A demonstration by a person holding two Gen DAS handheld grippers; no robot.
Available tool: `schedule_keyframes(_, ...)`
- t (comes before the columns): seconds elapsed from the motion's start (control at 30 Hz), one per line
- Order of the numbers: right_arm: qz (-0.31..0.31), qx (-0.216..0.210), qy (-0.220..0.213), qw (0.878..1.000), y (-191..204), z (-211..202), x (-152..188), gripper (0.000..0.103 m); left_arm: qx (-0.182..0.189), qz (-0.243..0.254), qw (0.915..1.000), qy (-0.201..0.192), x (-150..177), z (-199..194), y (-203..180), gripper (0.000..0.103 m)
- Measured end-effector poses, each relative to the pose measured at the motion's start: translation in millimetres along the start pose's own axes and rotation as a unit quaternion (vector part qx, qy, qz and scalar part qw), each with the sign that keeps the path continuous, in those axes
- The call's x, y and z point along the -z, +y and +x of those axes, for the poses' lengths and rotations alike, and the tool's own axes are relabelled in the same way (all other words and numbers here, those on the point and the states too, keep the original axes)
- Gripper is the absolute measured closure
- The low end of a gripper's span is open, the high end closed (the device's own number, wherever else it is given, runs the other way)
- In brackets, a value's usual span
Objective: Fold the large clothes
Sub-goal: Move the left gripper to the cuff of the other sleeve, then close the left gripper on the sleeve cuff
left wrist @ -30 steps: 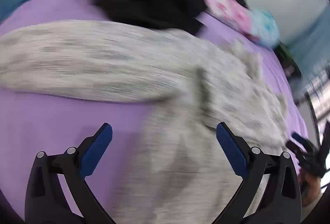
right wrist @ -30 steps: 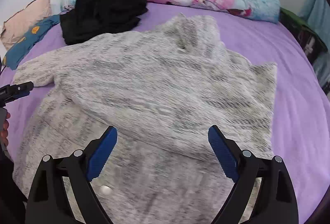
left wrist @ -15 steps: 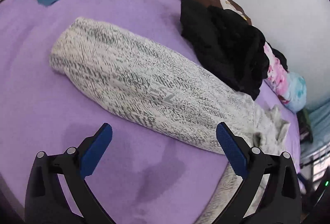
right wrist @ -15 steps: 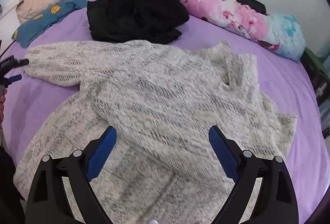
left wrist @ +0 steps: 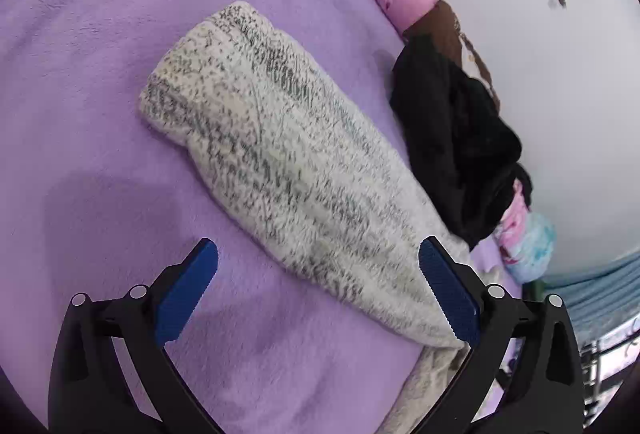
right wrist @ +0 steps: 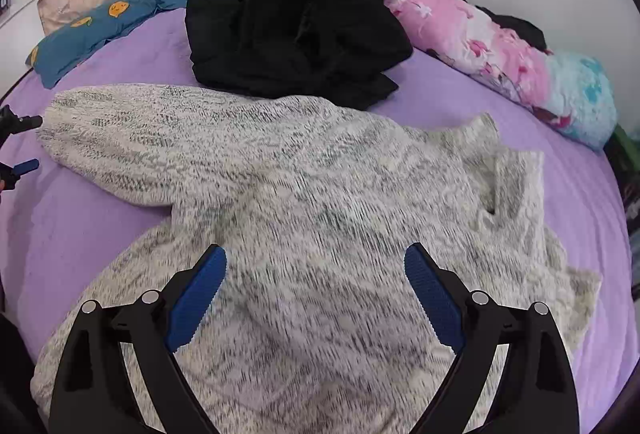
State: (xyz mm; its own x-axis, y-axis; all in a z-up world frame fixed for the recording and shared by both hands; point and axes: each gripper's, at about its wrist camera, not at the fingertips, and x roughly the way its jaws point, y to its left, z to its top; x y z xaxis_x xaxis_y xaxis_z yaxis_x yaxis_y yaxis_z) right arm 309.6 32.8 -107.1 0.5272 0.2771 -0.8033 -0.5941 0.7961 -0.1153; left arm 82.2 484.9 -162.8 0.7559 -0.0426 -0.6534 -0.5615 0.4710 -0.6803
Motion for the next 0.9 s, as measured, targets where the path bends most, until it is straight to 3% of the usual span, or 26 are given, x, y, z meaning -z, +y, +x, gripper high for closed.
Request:
schedule_keyframes(0.27, -0.032, 0.031, -0.017, 0.999, 16.2, 8.3, -24.1, 0.014, 0.030, -0.041, 0.9987, -0.010, -22.0, 14.3, 14.9, 0.006)
schedule_keyframes(0.37, -0.017, 0.014, -0.016, 1.000, 16.8, 11.0, -29.7, 0.014, 0.036, -0.065, 0.9972, -0.006, -30.3, 19.5, 25.4, 0.006)
schedule_keyframes(0.63, -0.026, 0.023, -0.007, 0.999, 26.0, 28.9, -30.9, 0.015, 0.063, -0.089, 0.9940, -0.006, -47.7, 20.6, 41.4, 0.008)
schedule_keyframes(0.9, 0.005, 0.019, 0.012, 1.000, 20.2, 47.7, -23.9, 0.016, 0.064, -0.090, 0.9938, -0.011, -57.0, 24.1, 42.3, 0.025)
